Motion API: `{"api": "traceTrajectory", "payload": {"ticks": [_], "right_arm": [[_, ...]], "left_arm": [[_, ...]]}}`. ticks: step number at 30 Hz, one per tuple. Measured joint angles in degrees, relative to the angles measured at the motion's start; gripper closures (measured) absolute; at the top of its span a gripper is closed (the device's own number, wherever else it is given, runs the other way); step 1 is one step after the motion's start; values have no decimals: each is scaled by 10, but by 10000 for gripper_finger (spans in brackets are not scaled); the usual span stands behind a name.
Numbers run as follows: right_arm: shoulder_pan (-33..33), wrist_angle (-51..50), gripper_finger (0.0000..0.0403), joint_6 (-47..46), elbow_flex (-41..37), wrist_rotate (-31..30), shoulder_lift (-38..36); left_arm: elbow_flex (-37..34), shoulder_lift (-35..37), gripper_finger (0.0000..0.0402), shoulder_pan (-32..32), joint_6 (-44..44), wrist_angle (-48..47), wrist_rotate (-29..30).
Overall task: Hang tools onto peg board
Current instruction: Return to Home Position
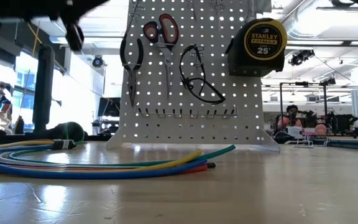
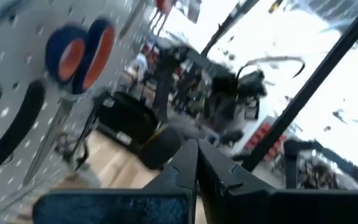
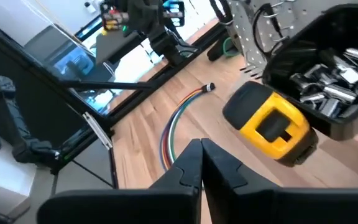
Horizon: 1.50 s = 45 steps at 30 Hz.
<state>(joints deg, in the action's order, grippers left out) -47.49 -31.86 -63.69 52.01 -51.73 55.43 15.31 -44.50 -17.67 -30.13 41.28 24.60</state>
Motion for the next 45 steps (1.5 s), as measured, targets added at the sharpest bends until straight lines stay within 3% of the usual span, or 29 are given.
{"api": "traceTrajectory", "payload": {"ticks": [6, 10, 15, 18, 21, 28, 32, 36, 39, 41, 45], "right_arm": [[-15, -55, 403, -40, 0, -20, -40], [0, -64, 403, -57, 0, -46, -79], [-1, -69, 403, -49, 0, -108, -101], [3, -95, 403, -73, 0, -112, -113], [3, -119, 403, -112, 0, -112, -114], [-15, -162, 403, -145, -2, -65, -112], [-43, -145, 403, -145, -46, -62, -124], [-57, -14, 403, -138, -165, -85, -165], [-41, 173, 403, -52, -273, -91, -215], [-4, 339, 403, 72, -329, -31, -252], [116, 570, 403, 274, -397, 171, -301]], "left_arm": [[-20, 1, 401, 118, -47, -57, -163], [-57, 9, 401, 163, -58, -21, -222], [-137, 31, 401, 165, -72, 19, -227], [-147, 43, 401, 168, -47, 2, -222], [-147, 43, 401, 176, -18, -17, -222], [-147, 50, 401, 195, -41, 9, -265], [-147, 50, 401, 196, -25, 8, -255], [-147, 50, 401, 196, -35, 8, -230], [-147, 50, 401, 196, -44, 9, -211], [-147, 50, 401, 196, -61, 10, -201], [-147, 50, 401, 196, -82, 9, -185]]}}
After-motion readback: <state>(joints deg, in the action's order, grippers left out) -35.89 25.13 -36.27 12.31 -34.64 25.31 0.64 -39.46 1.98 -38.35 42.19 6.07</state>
